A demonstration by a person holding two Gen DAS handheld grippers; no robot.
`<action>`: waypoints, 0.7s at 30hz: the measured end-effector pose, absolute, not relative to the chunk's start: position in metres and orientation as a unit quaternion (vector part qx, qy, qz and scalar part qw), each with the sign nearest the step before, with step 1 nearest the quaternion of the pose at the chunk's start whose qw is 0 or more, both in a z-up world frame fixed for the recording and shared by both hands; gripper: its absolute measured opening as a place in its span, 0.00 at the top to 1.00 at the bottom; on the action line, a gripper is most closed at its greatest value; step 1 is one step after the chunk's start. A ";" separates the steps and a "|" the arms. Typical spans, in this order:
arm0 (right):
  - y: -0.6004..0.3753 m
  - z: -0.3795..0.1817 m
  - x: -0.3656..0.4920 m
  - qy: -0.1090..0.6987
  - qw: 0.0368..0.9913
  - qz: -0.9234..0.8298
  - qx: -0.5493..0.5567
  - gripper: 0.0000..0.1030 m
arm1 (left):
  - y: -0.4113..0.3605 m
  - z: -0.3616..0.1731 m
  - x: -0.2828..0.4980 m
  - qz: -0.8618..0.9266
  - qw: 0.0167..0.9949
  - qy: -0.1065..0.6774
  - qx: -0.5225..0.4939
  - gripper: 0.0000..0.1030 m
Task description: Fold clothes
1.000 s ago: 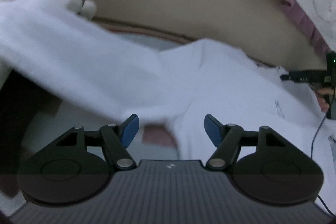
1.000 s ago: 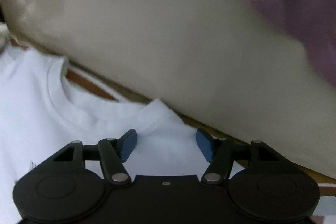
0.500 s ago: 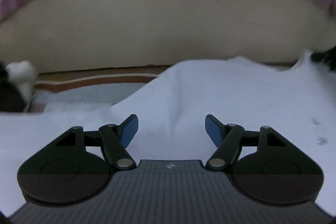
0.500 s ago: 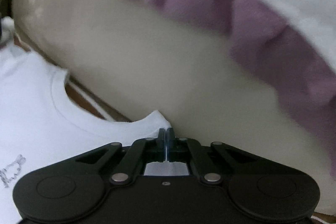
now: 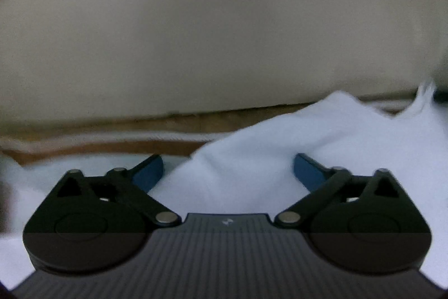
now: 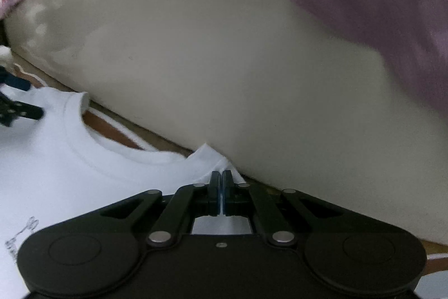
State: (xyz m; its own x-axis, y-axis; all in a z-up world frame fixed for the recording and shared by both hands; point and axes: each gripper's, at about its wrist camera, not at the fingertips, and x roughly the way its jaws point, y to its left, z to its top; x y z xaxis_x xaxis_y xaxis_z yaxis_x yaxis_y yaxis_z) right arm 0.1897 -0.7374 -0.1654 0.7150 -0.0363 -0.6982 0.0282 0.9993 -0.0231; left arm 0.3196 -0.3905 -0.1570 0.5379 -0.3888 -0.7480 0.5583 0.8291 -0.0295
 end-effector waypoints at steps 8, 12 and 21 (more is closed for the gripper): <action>-0.742 -0.151 0.165 0.309 0.951 -0.024 0.019 0.99 | -0.399 -0.123 0.279 -0.241 0.917 0.282 0.148 0.93; -0.730 -0.162 0.177 0.345 0.936 -0.066 0.001 0.99 | -0.420 -0.146 0.272 -0.164 0.922 0.293 0.194 0.82; -0.709 -0.107 0.101 0.326 0.906 -0.147 0.225 0.51 | -0.339 -0.112 0.176 -0.164 0.904 0.355 0.172 0.30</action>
